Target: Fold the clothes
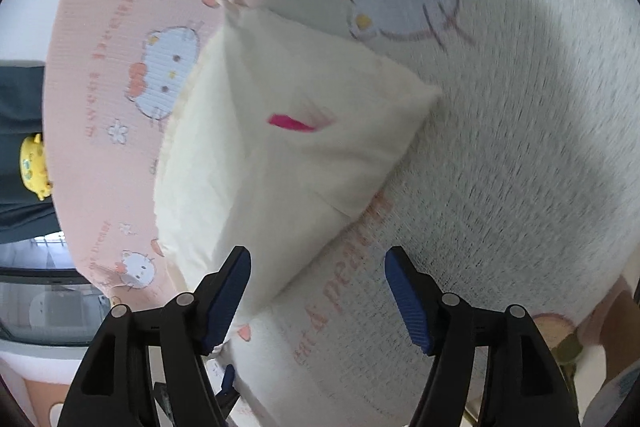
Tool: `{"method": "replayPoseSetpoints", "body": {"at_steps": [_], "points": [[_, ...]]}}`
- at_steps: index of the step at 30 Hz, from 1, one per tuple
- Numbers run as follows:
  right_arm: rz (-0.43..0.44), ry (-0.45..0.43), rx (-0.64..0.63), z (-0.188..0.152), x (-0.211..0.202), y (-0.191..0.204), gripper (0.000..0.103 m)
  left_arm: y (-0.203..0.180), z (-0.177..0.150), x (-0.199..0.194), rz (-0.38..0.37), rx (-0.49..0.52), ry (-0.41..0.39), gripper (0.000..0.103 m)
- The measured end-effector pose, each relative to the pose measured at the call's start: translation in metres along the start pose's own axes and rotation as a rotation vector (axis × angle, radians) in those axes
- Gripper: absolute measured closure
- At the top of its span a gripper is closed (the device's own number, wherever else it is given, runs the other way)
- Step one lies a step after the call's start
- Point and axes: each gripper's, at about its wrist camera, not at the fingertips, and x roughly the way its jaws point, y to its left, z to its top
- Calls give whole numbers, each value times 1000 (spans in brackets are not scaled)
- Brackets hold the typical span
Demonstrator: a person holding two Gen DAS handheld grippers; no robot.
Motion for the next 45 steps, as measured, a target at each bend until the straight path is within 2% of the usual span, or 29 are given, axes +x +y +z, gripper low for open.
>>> {"method": "replayPoseSetpoints", "body": {"at_steps": [3, 6, 10, 17, 18, 20, 22, 29, 32, 36, 39, 41, 42, 43, 44, 45], "points": [[46, -20, -15, 0, 5, 4, 32, -7, 4, 6, -14, -17, 1, 0], [138, -10, 22, 1, 16, 0, 31, -11, 8, 11, -1, -34, -44, 0], [242, -65, 119, 2, 19, -12, 29, -18, 15, 21, 14, -51, -102, 0], [237, -105, 110, 8, 25, 2, 27, -20, 26, 28, 10, -74, -125, 0], [241, -110, 106, 9, 26, 5, 24, -20, 27, 29, 7, -92, -129, 0], [247, -119, 96, 11, 28, 11, 9, -17, 30, 29, -1, -133, -139, 0], [255, -130, 88, 13, 29, 16, 0, -15, 33, 31, -6, -174, -152, 0], [228, -152, 121, 18, 30, 21, 0, -12, 40, 34, -17, -247, -161, 0], [225, -157, 136, 18, 31, 21, 0, -16, 39, 35, 8, -218, -167, 0], [197, -163, 106, 19, 34, 27, 0, -30, 38, 39, 90, -125, -171, 0], [145, -179, 41, 19, 39, 39, 0, -48, 37, 47, 208, -24, -164, 1], [106, -194, -6, 18, 43, 47, 0, -59, 36, 54, 310, 41, -162, 6], [81, -205, -40, 16, 43, 51, 1, -65, 36, 57, 365, 76, -162, 13], [40, -226, -75, 14, 44, 56, 7, -72, 35, 62, 446, 125, -166, 26], [-1, -246, -108, 12, 46, 60, 20, -78, 34, 66, 518, 172, -170, 32], [-45, -262, -136, 11, 47, 64, 29, -81, 33, 69, 543, 208, -171, 34]]}}
